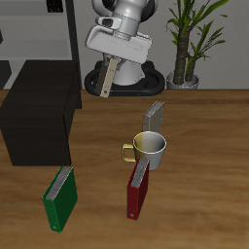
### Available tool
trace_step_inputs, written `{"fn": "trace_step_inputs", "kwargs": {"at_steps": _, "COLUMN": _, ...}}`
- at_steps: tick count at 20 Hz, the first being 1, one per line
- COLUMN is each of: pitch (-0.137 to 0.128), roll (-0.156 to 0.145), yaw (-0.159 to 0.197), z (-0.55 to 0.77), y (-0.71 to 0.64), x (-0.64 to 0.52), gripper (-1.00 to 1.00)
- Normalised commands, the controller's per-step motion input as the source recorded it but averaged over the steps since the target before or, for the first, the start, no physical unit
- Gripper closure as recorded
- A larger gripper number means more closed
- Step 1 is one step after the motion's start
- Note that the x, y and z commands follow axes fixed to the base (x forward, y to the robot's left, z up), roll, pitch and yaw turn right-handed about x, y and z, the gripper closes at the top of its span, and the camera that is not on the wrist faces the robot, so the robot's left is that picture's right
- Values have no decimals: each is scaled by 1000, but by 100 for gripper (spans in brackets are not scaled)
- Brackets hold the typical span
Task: Place the left yellow book in the top region of the shelf
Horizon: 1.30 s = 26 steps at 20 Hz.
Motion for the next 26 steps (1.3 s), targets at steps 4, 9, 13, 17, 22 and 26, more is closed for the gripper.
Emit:
{"fn": "trace_step_inputs", "kwargs": {"at_steps": 4, "pitch": 16, "roll": -48, "yaw": -10, "z": -181, "y": -108, "x": 121, "gripper": 100}}
{"fn": "trace_step_inputs", "kwargs": {"at_steps": 9, "pitch": -38, "roll": -88, "yaw": -13, "z": -85, "y": -128, "x": 51, "gripper": 100}}
{"fn": "trace_step_inputs", "kwargs": {"at_steps": 13, "pitch": 17, "roll": -7, "yaw": 4, "z": -211, "y": 9, "x": 102, "gripper": 100}}
{"fn": "trace_step_inputs", "kwargs": {"at_steps": 17, "pitch": 19, "roll": -54, "yaw": -7, "z": -179, "y": -65, "x": 112, "gripper": 100}}
{"fn": "trace_step_inputs", "kwargs": {"at_steps": 22, "pitch": 11, "roll": -80, "yaw": -3, "z": -155, "y": -126, "x": 109, "gripper": 100}}
{"fn": "trace_step_inputs", "kwargs": {"at_steps": 26, "pitch": 7, "roll": -133, "yaw": 2, "z": -81, "y": -179, "x": 157, "gripper": 100}}
